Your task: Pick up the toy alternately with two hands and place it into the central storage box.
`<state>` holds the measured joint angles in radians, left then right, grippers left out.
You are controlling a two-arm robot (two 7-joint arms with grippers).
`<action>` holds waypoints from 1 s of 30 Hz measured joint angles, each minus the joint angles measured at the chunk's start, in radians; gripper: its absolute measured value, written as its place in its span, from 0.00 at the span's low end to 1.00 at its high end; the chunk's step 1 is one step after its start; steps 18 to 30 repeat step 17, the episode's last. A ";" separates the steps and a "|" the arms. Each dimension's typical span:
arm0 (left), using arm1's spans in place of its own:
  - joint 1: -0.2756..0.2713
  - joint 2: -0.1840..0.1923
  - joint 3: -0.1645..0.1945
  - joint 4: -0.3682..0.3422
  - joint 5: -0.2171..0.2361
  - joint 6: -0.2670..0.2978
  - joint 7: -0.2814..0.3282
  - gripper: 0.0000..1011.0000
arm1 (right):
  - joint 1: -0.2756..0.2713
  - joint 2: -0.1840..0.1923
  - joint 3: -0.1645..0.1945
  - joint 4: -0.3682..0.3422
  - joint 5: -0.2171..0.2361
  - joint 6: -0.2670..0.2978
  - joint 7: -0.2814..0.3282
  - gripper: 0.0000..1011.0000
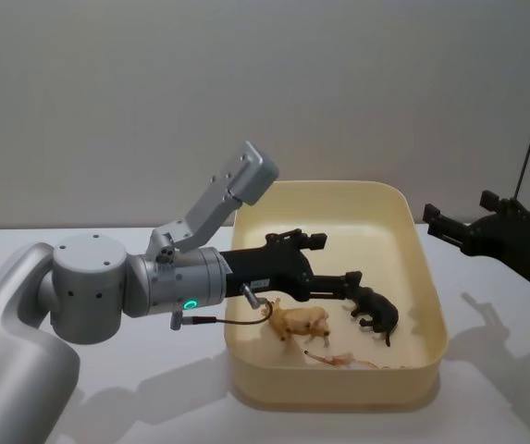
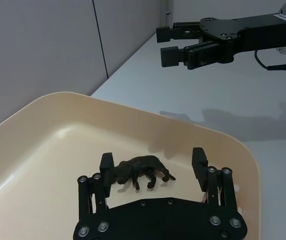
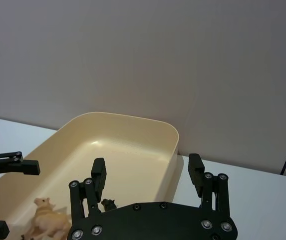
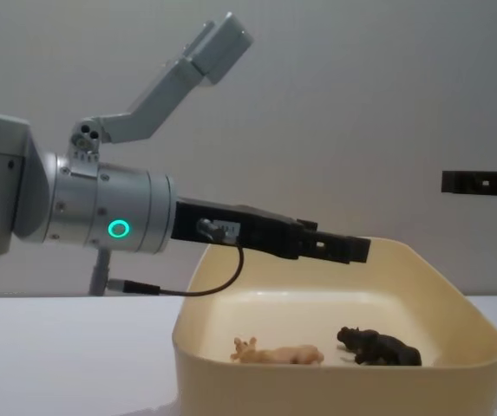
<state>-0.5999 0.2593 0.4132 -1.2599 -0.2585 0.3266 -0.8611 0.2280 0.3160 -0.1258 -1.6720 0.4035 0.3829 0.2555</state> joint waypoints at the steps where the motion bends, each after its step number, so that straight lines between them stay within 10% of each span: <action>1: -0.001 0.000 0.000 0.001 0.000 0.000 -0.001 0.95 | 0.000 0.000 0.000 0.000 0.000 0.000 0.000 0.99; 30: -0.007 -0.004 0.004 0.009 0.005 0.006 -0.017 0.99 | 0.000 0.000 0.000 0.000 0.000 0.000 0.000 0.99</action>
